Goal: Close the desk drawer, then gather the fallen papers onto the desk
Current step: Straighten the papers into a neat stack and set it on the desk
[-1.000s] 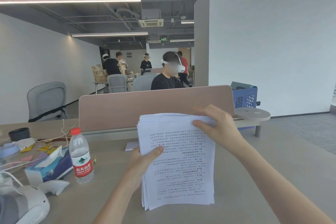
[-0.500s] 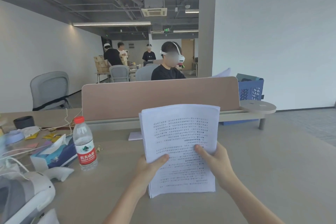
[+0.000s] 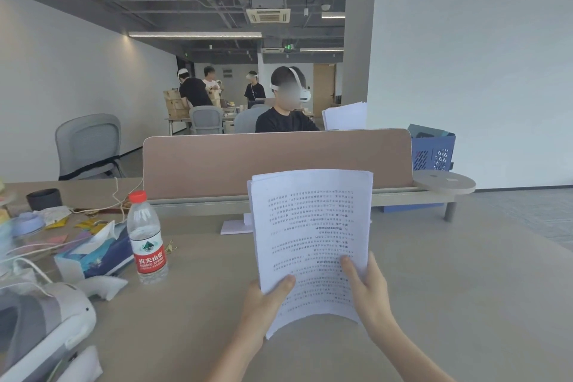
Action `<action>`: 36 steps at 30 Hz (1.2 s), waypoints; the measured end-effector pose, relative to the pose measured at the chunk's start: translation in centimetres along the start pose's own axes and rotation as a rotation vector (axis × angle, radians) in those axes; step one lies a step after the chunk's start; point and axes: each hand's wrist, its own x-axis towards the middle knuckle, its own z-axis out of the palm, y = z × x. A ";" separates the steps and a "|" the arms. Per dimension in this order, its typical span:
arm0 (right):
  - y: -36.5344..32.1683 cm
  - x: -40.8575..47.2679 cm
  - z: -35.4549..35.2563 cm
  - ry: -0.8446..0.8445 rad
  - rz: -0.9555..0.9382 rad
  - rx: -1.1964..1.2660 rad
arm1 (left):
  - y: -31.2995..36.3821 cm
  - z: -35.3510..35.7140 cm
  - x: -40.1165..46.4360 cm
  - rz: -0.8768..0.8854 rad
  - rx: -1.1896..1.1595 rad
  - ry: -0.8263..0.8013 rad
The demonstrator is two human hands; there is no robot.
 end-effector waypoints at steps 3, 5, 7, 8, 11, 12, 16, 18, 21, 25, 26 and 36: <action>-0.2 0.0 -0.1 0.001 0.010 0.022 | -0.1 0.4 -0.2 0.028 -0.009 0.019; -0.9 0.2 -0.2 0.030 -0.006 0.028 | 0.0 0.5 0.1 0.049 -0.007 0.041; -0.7 0.3 -0.3 0.025 -0.004 0.010 | -0.4 0.5 0.3 0.036 -0.002 0.042; -0.3 0.2 -0.3 0.004 0.020 0.010 | -0.8 0.6 0.3 0.019 0.007 0.036; 1.0 -0.3 -0.5 -0.036 0.082 0.014 | -1.5 0.7 0.1 0.007 0.028 0.041; 1.2 -0.3 -0.7 -0.031 0.070 0.001 | -1.4 0.7 0.1 0.016 0.038 0.042; 1.9 0.2 -0.6 -0.074 0.082 0.004 | -1.4 0.9 0.3 0.005 0.088 0.006; 2.6 0.4 -0.7 -0.120 0.106 0.008 | -1.5 0.9 0.4 -0.003 0.100 -0.012; 2.9 0.9 -1.3 -0.128 0.151 0.041 | -0.7 0.9 0.7 -0.031 0.129 -0.058; 2.6 1.6 -2.6 -0.107 0.185 0.057 | 0.3 1.4 0.7 -0.047 0.138 -0.168; 2.4 1.8 -3.0 -0.103 0.191 0.060 | 0.5 1.7 0.8 -0.058 0.098 -0.183; 4.1 4.3 -9.8 -0.111 0.441 0.024 | 0.5 7.2 -0.2 -0.279 -0.143 -0.303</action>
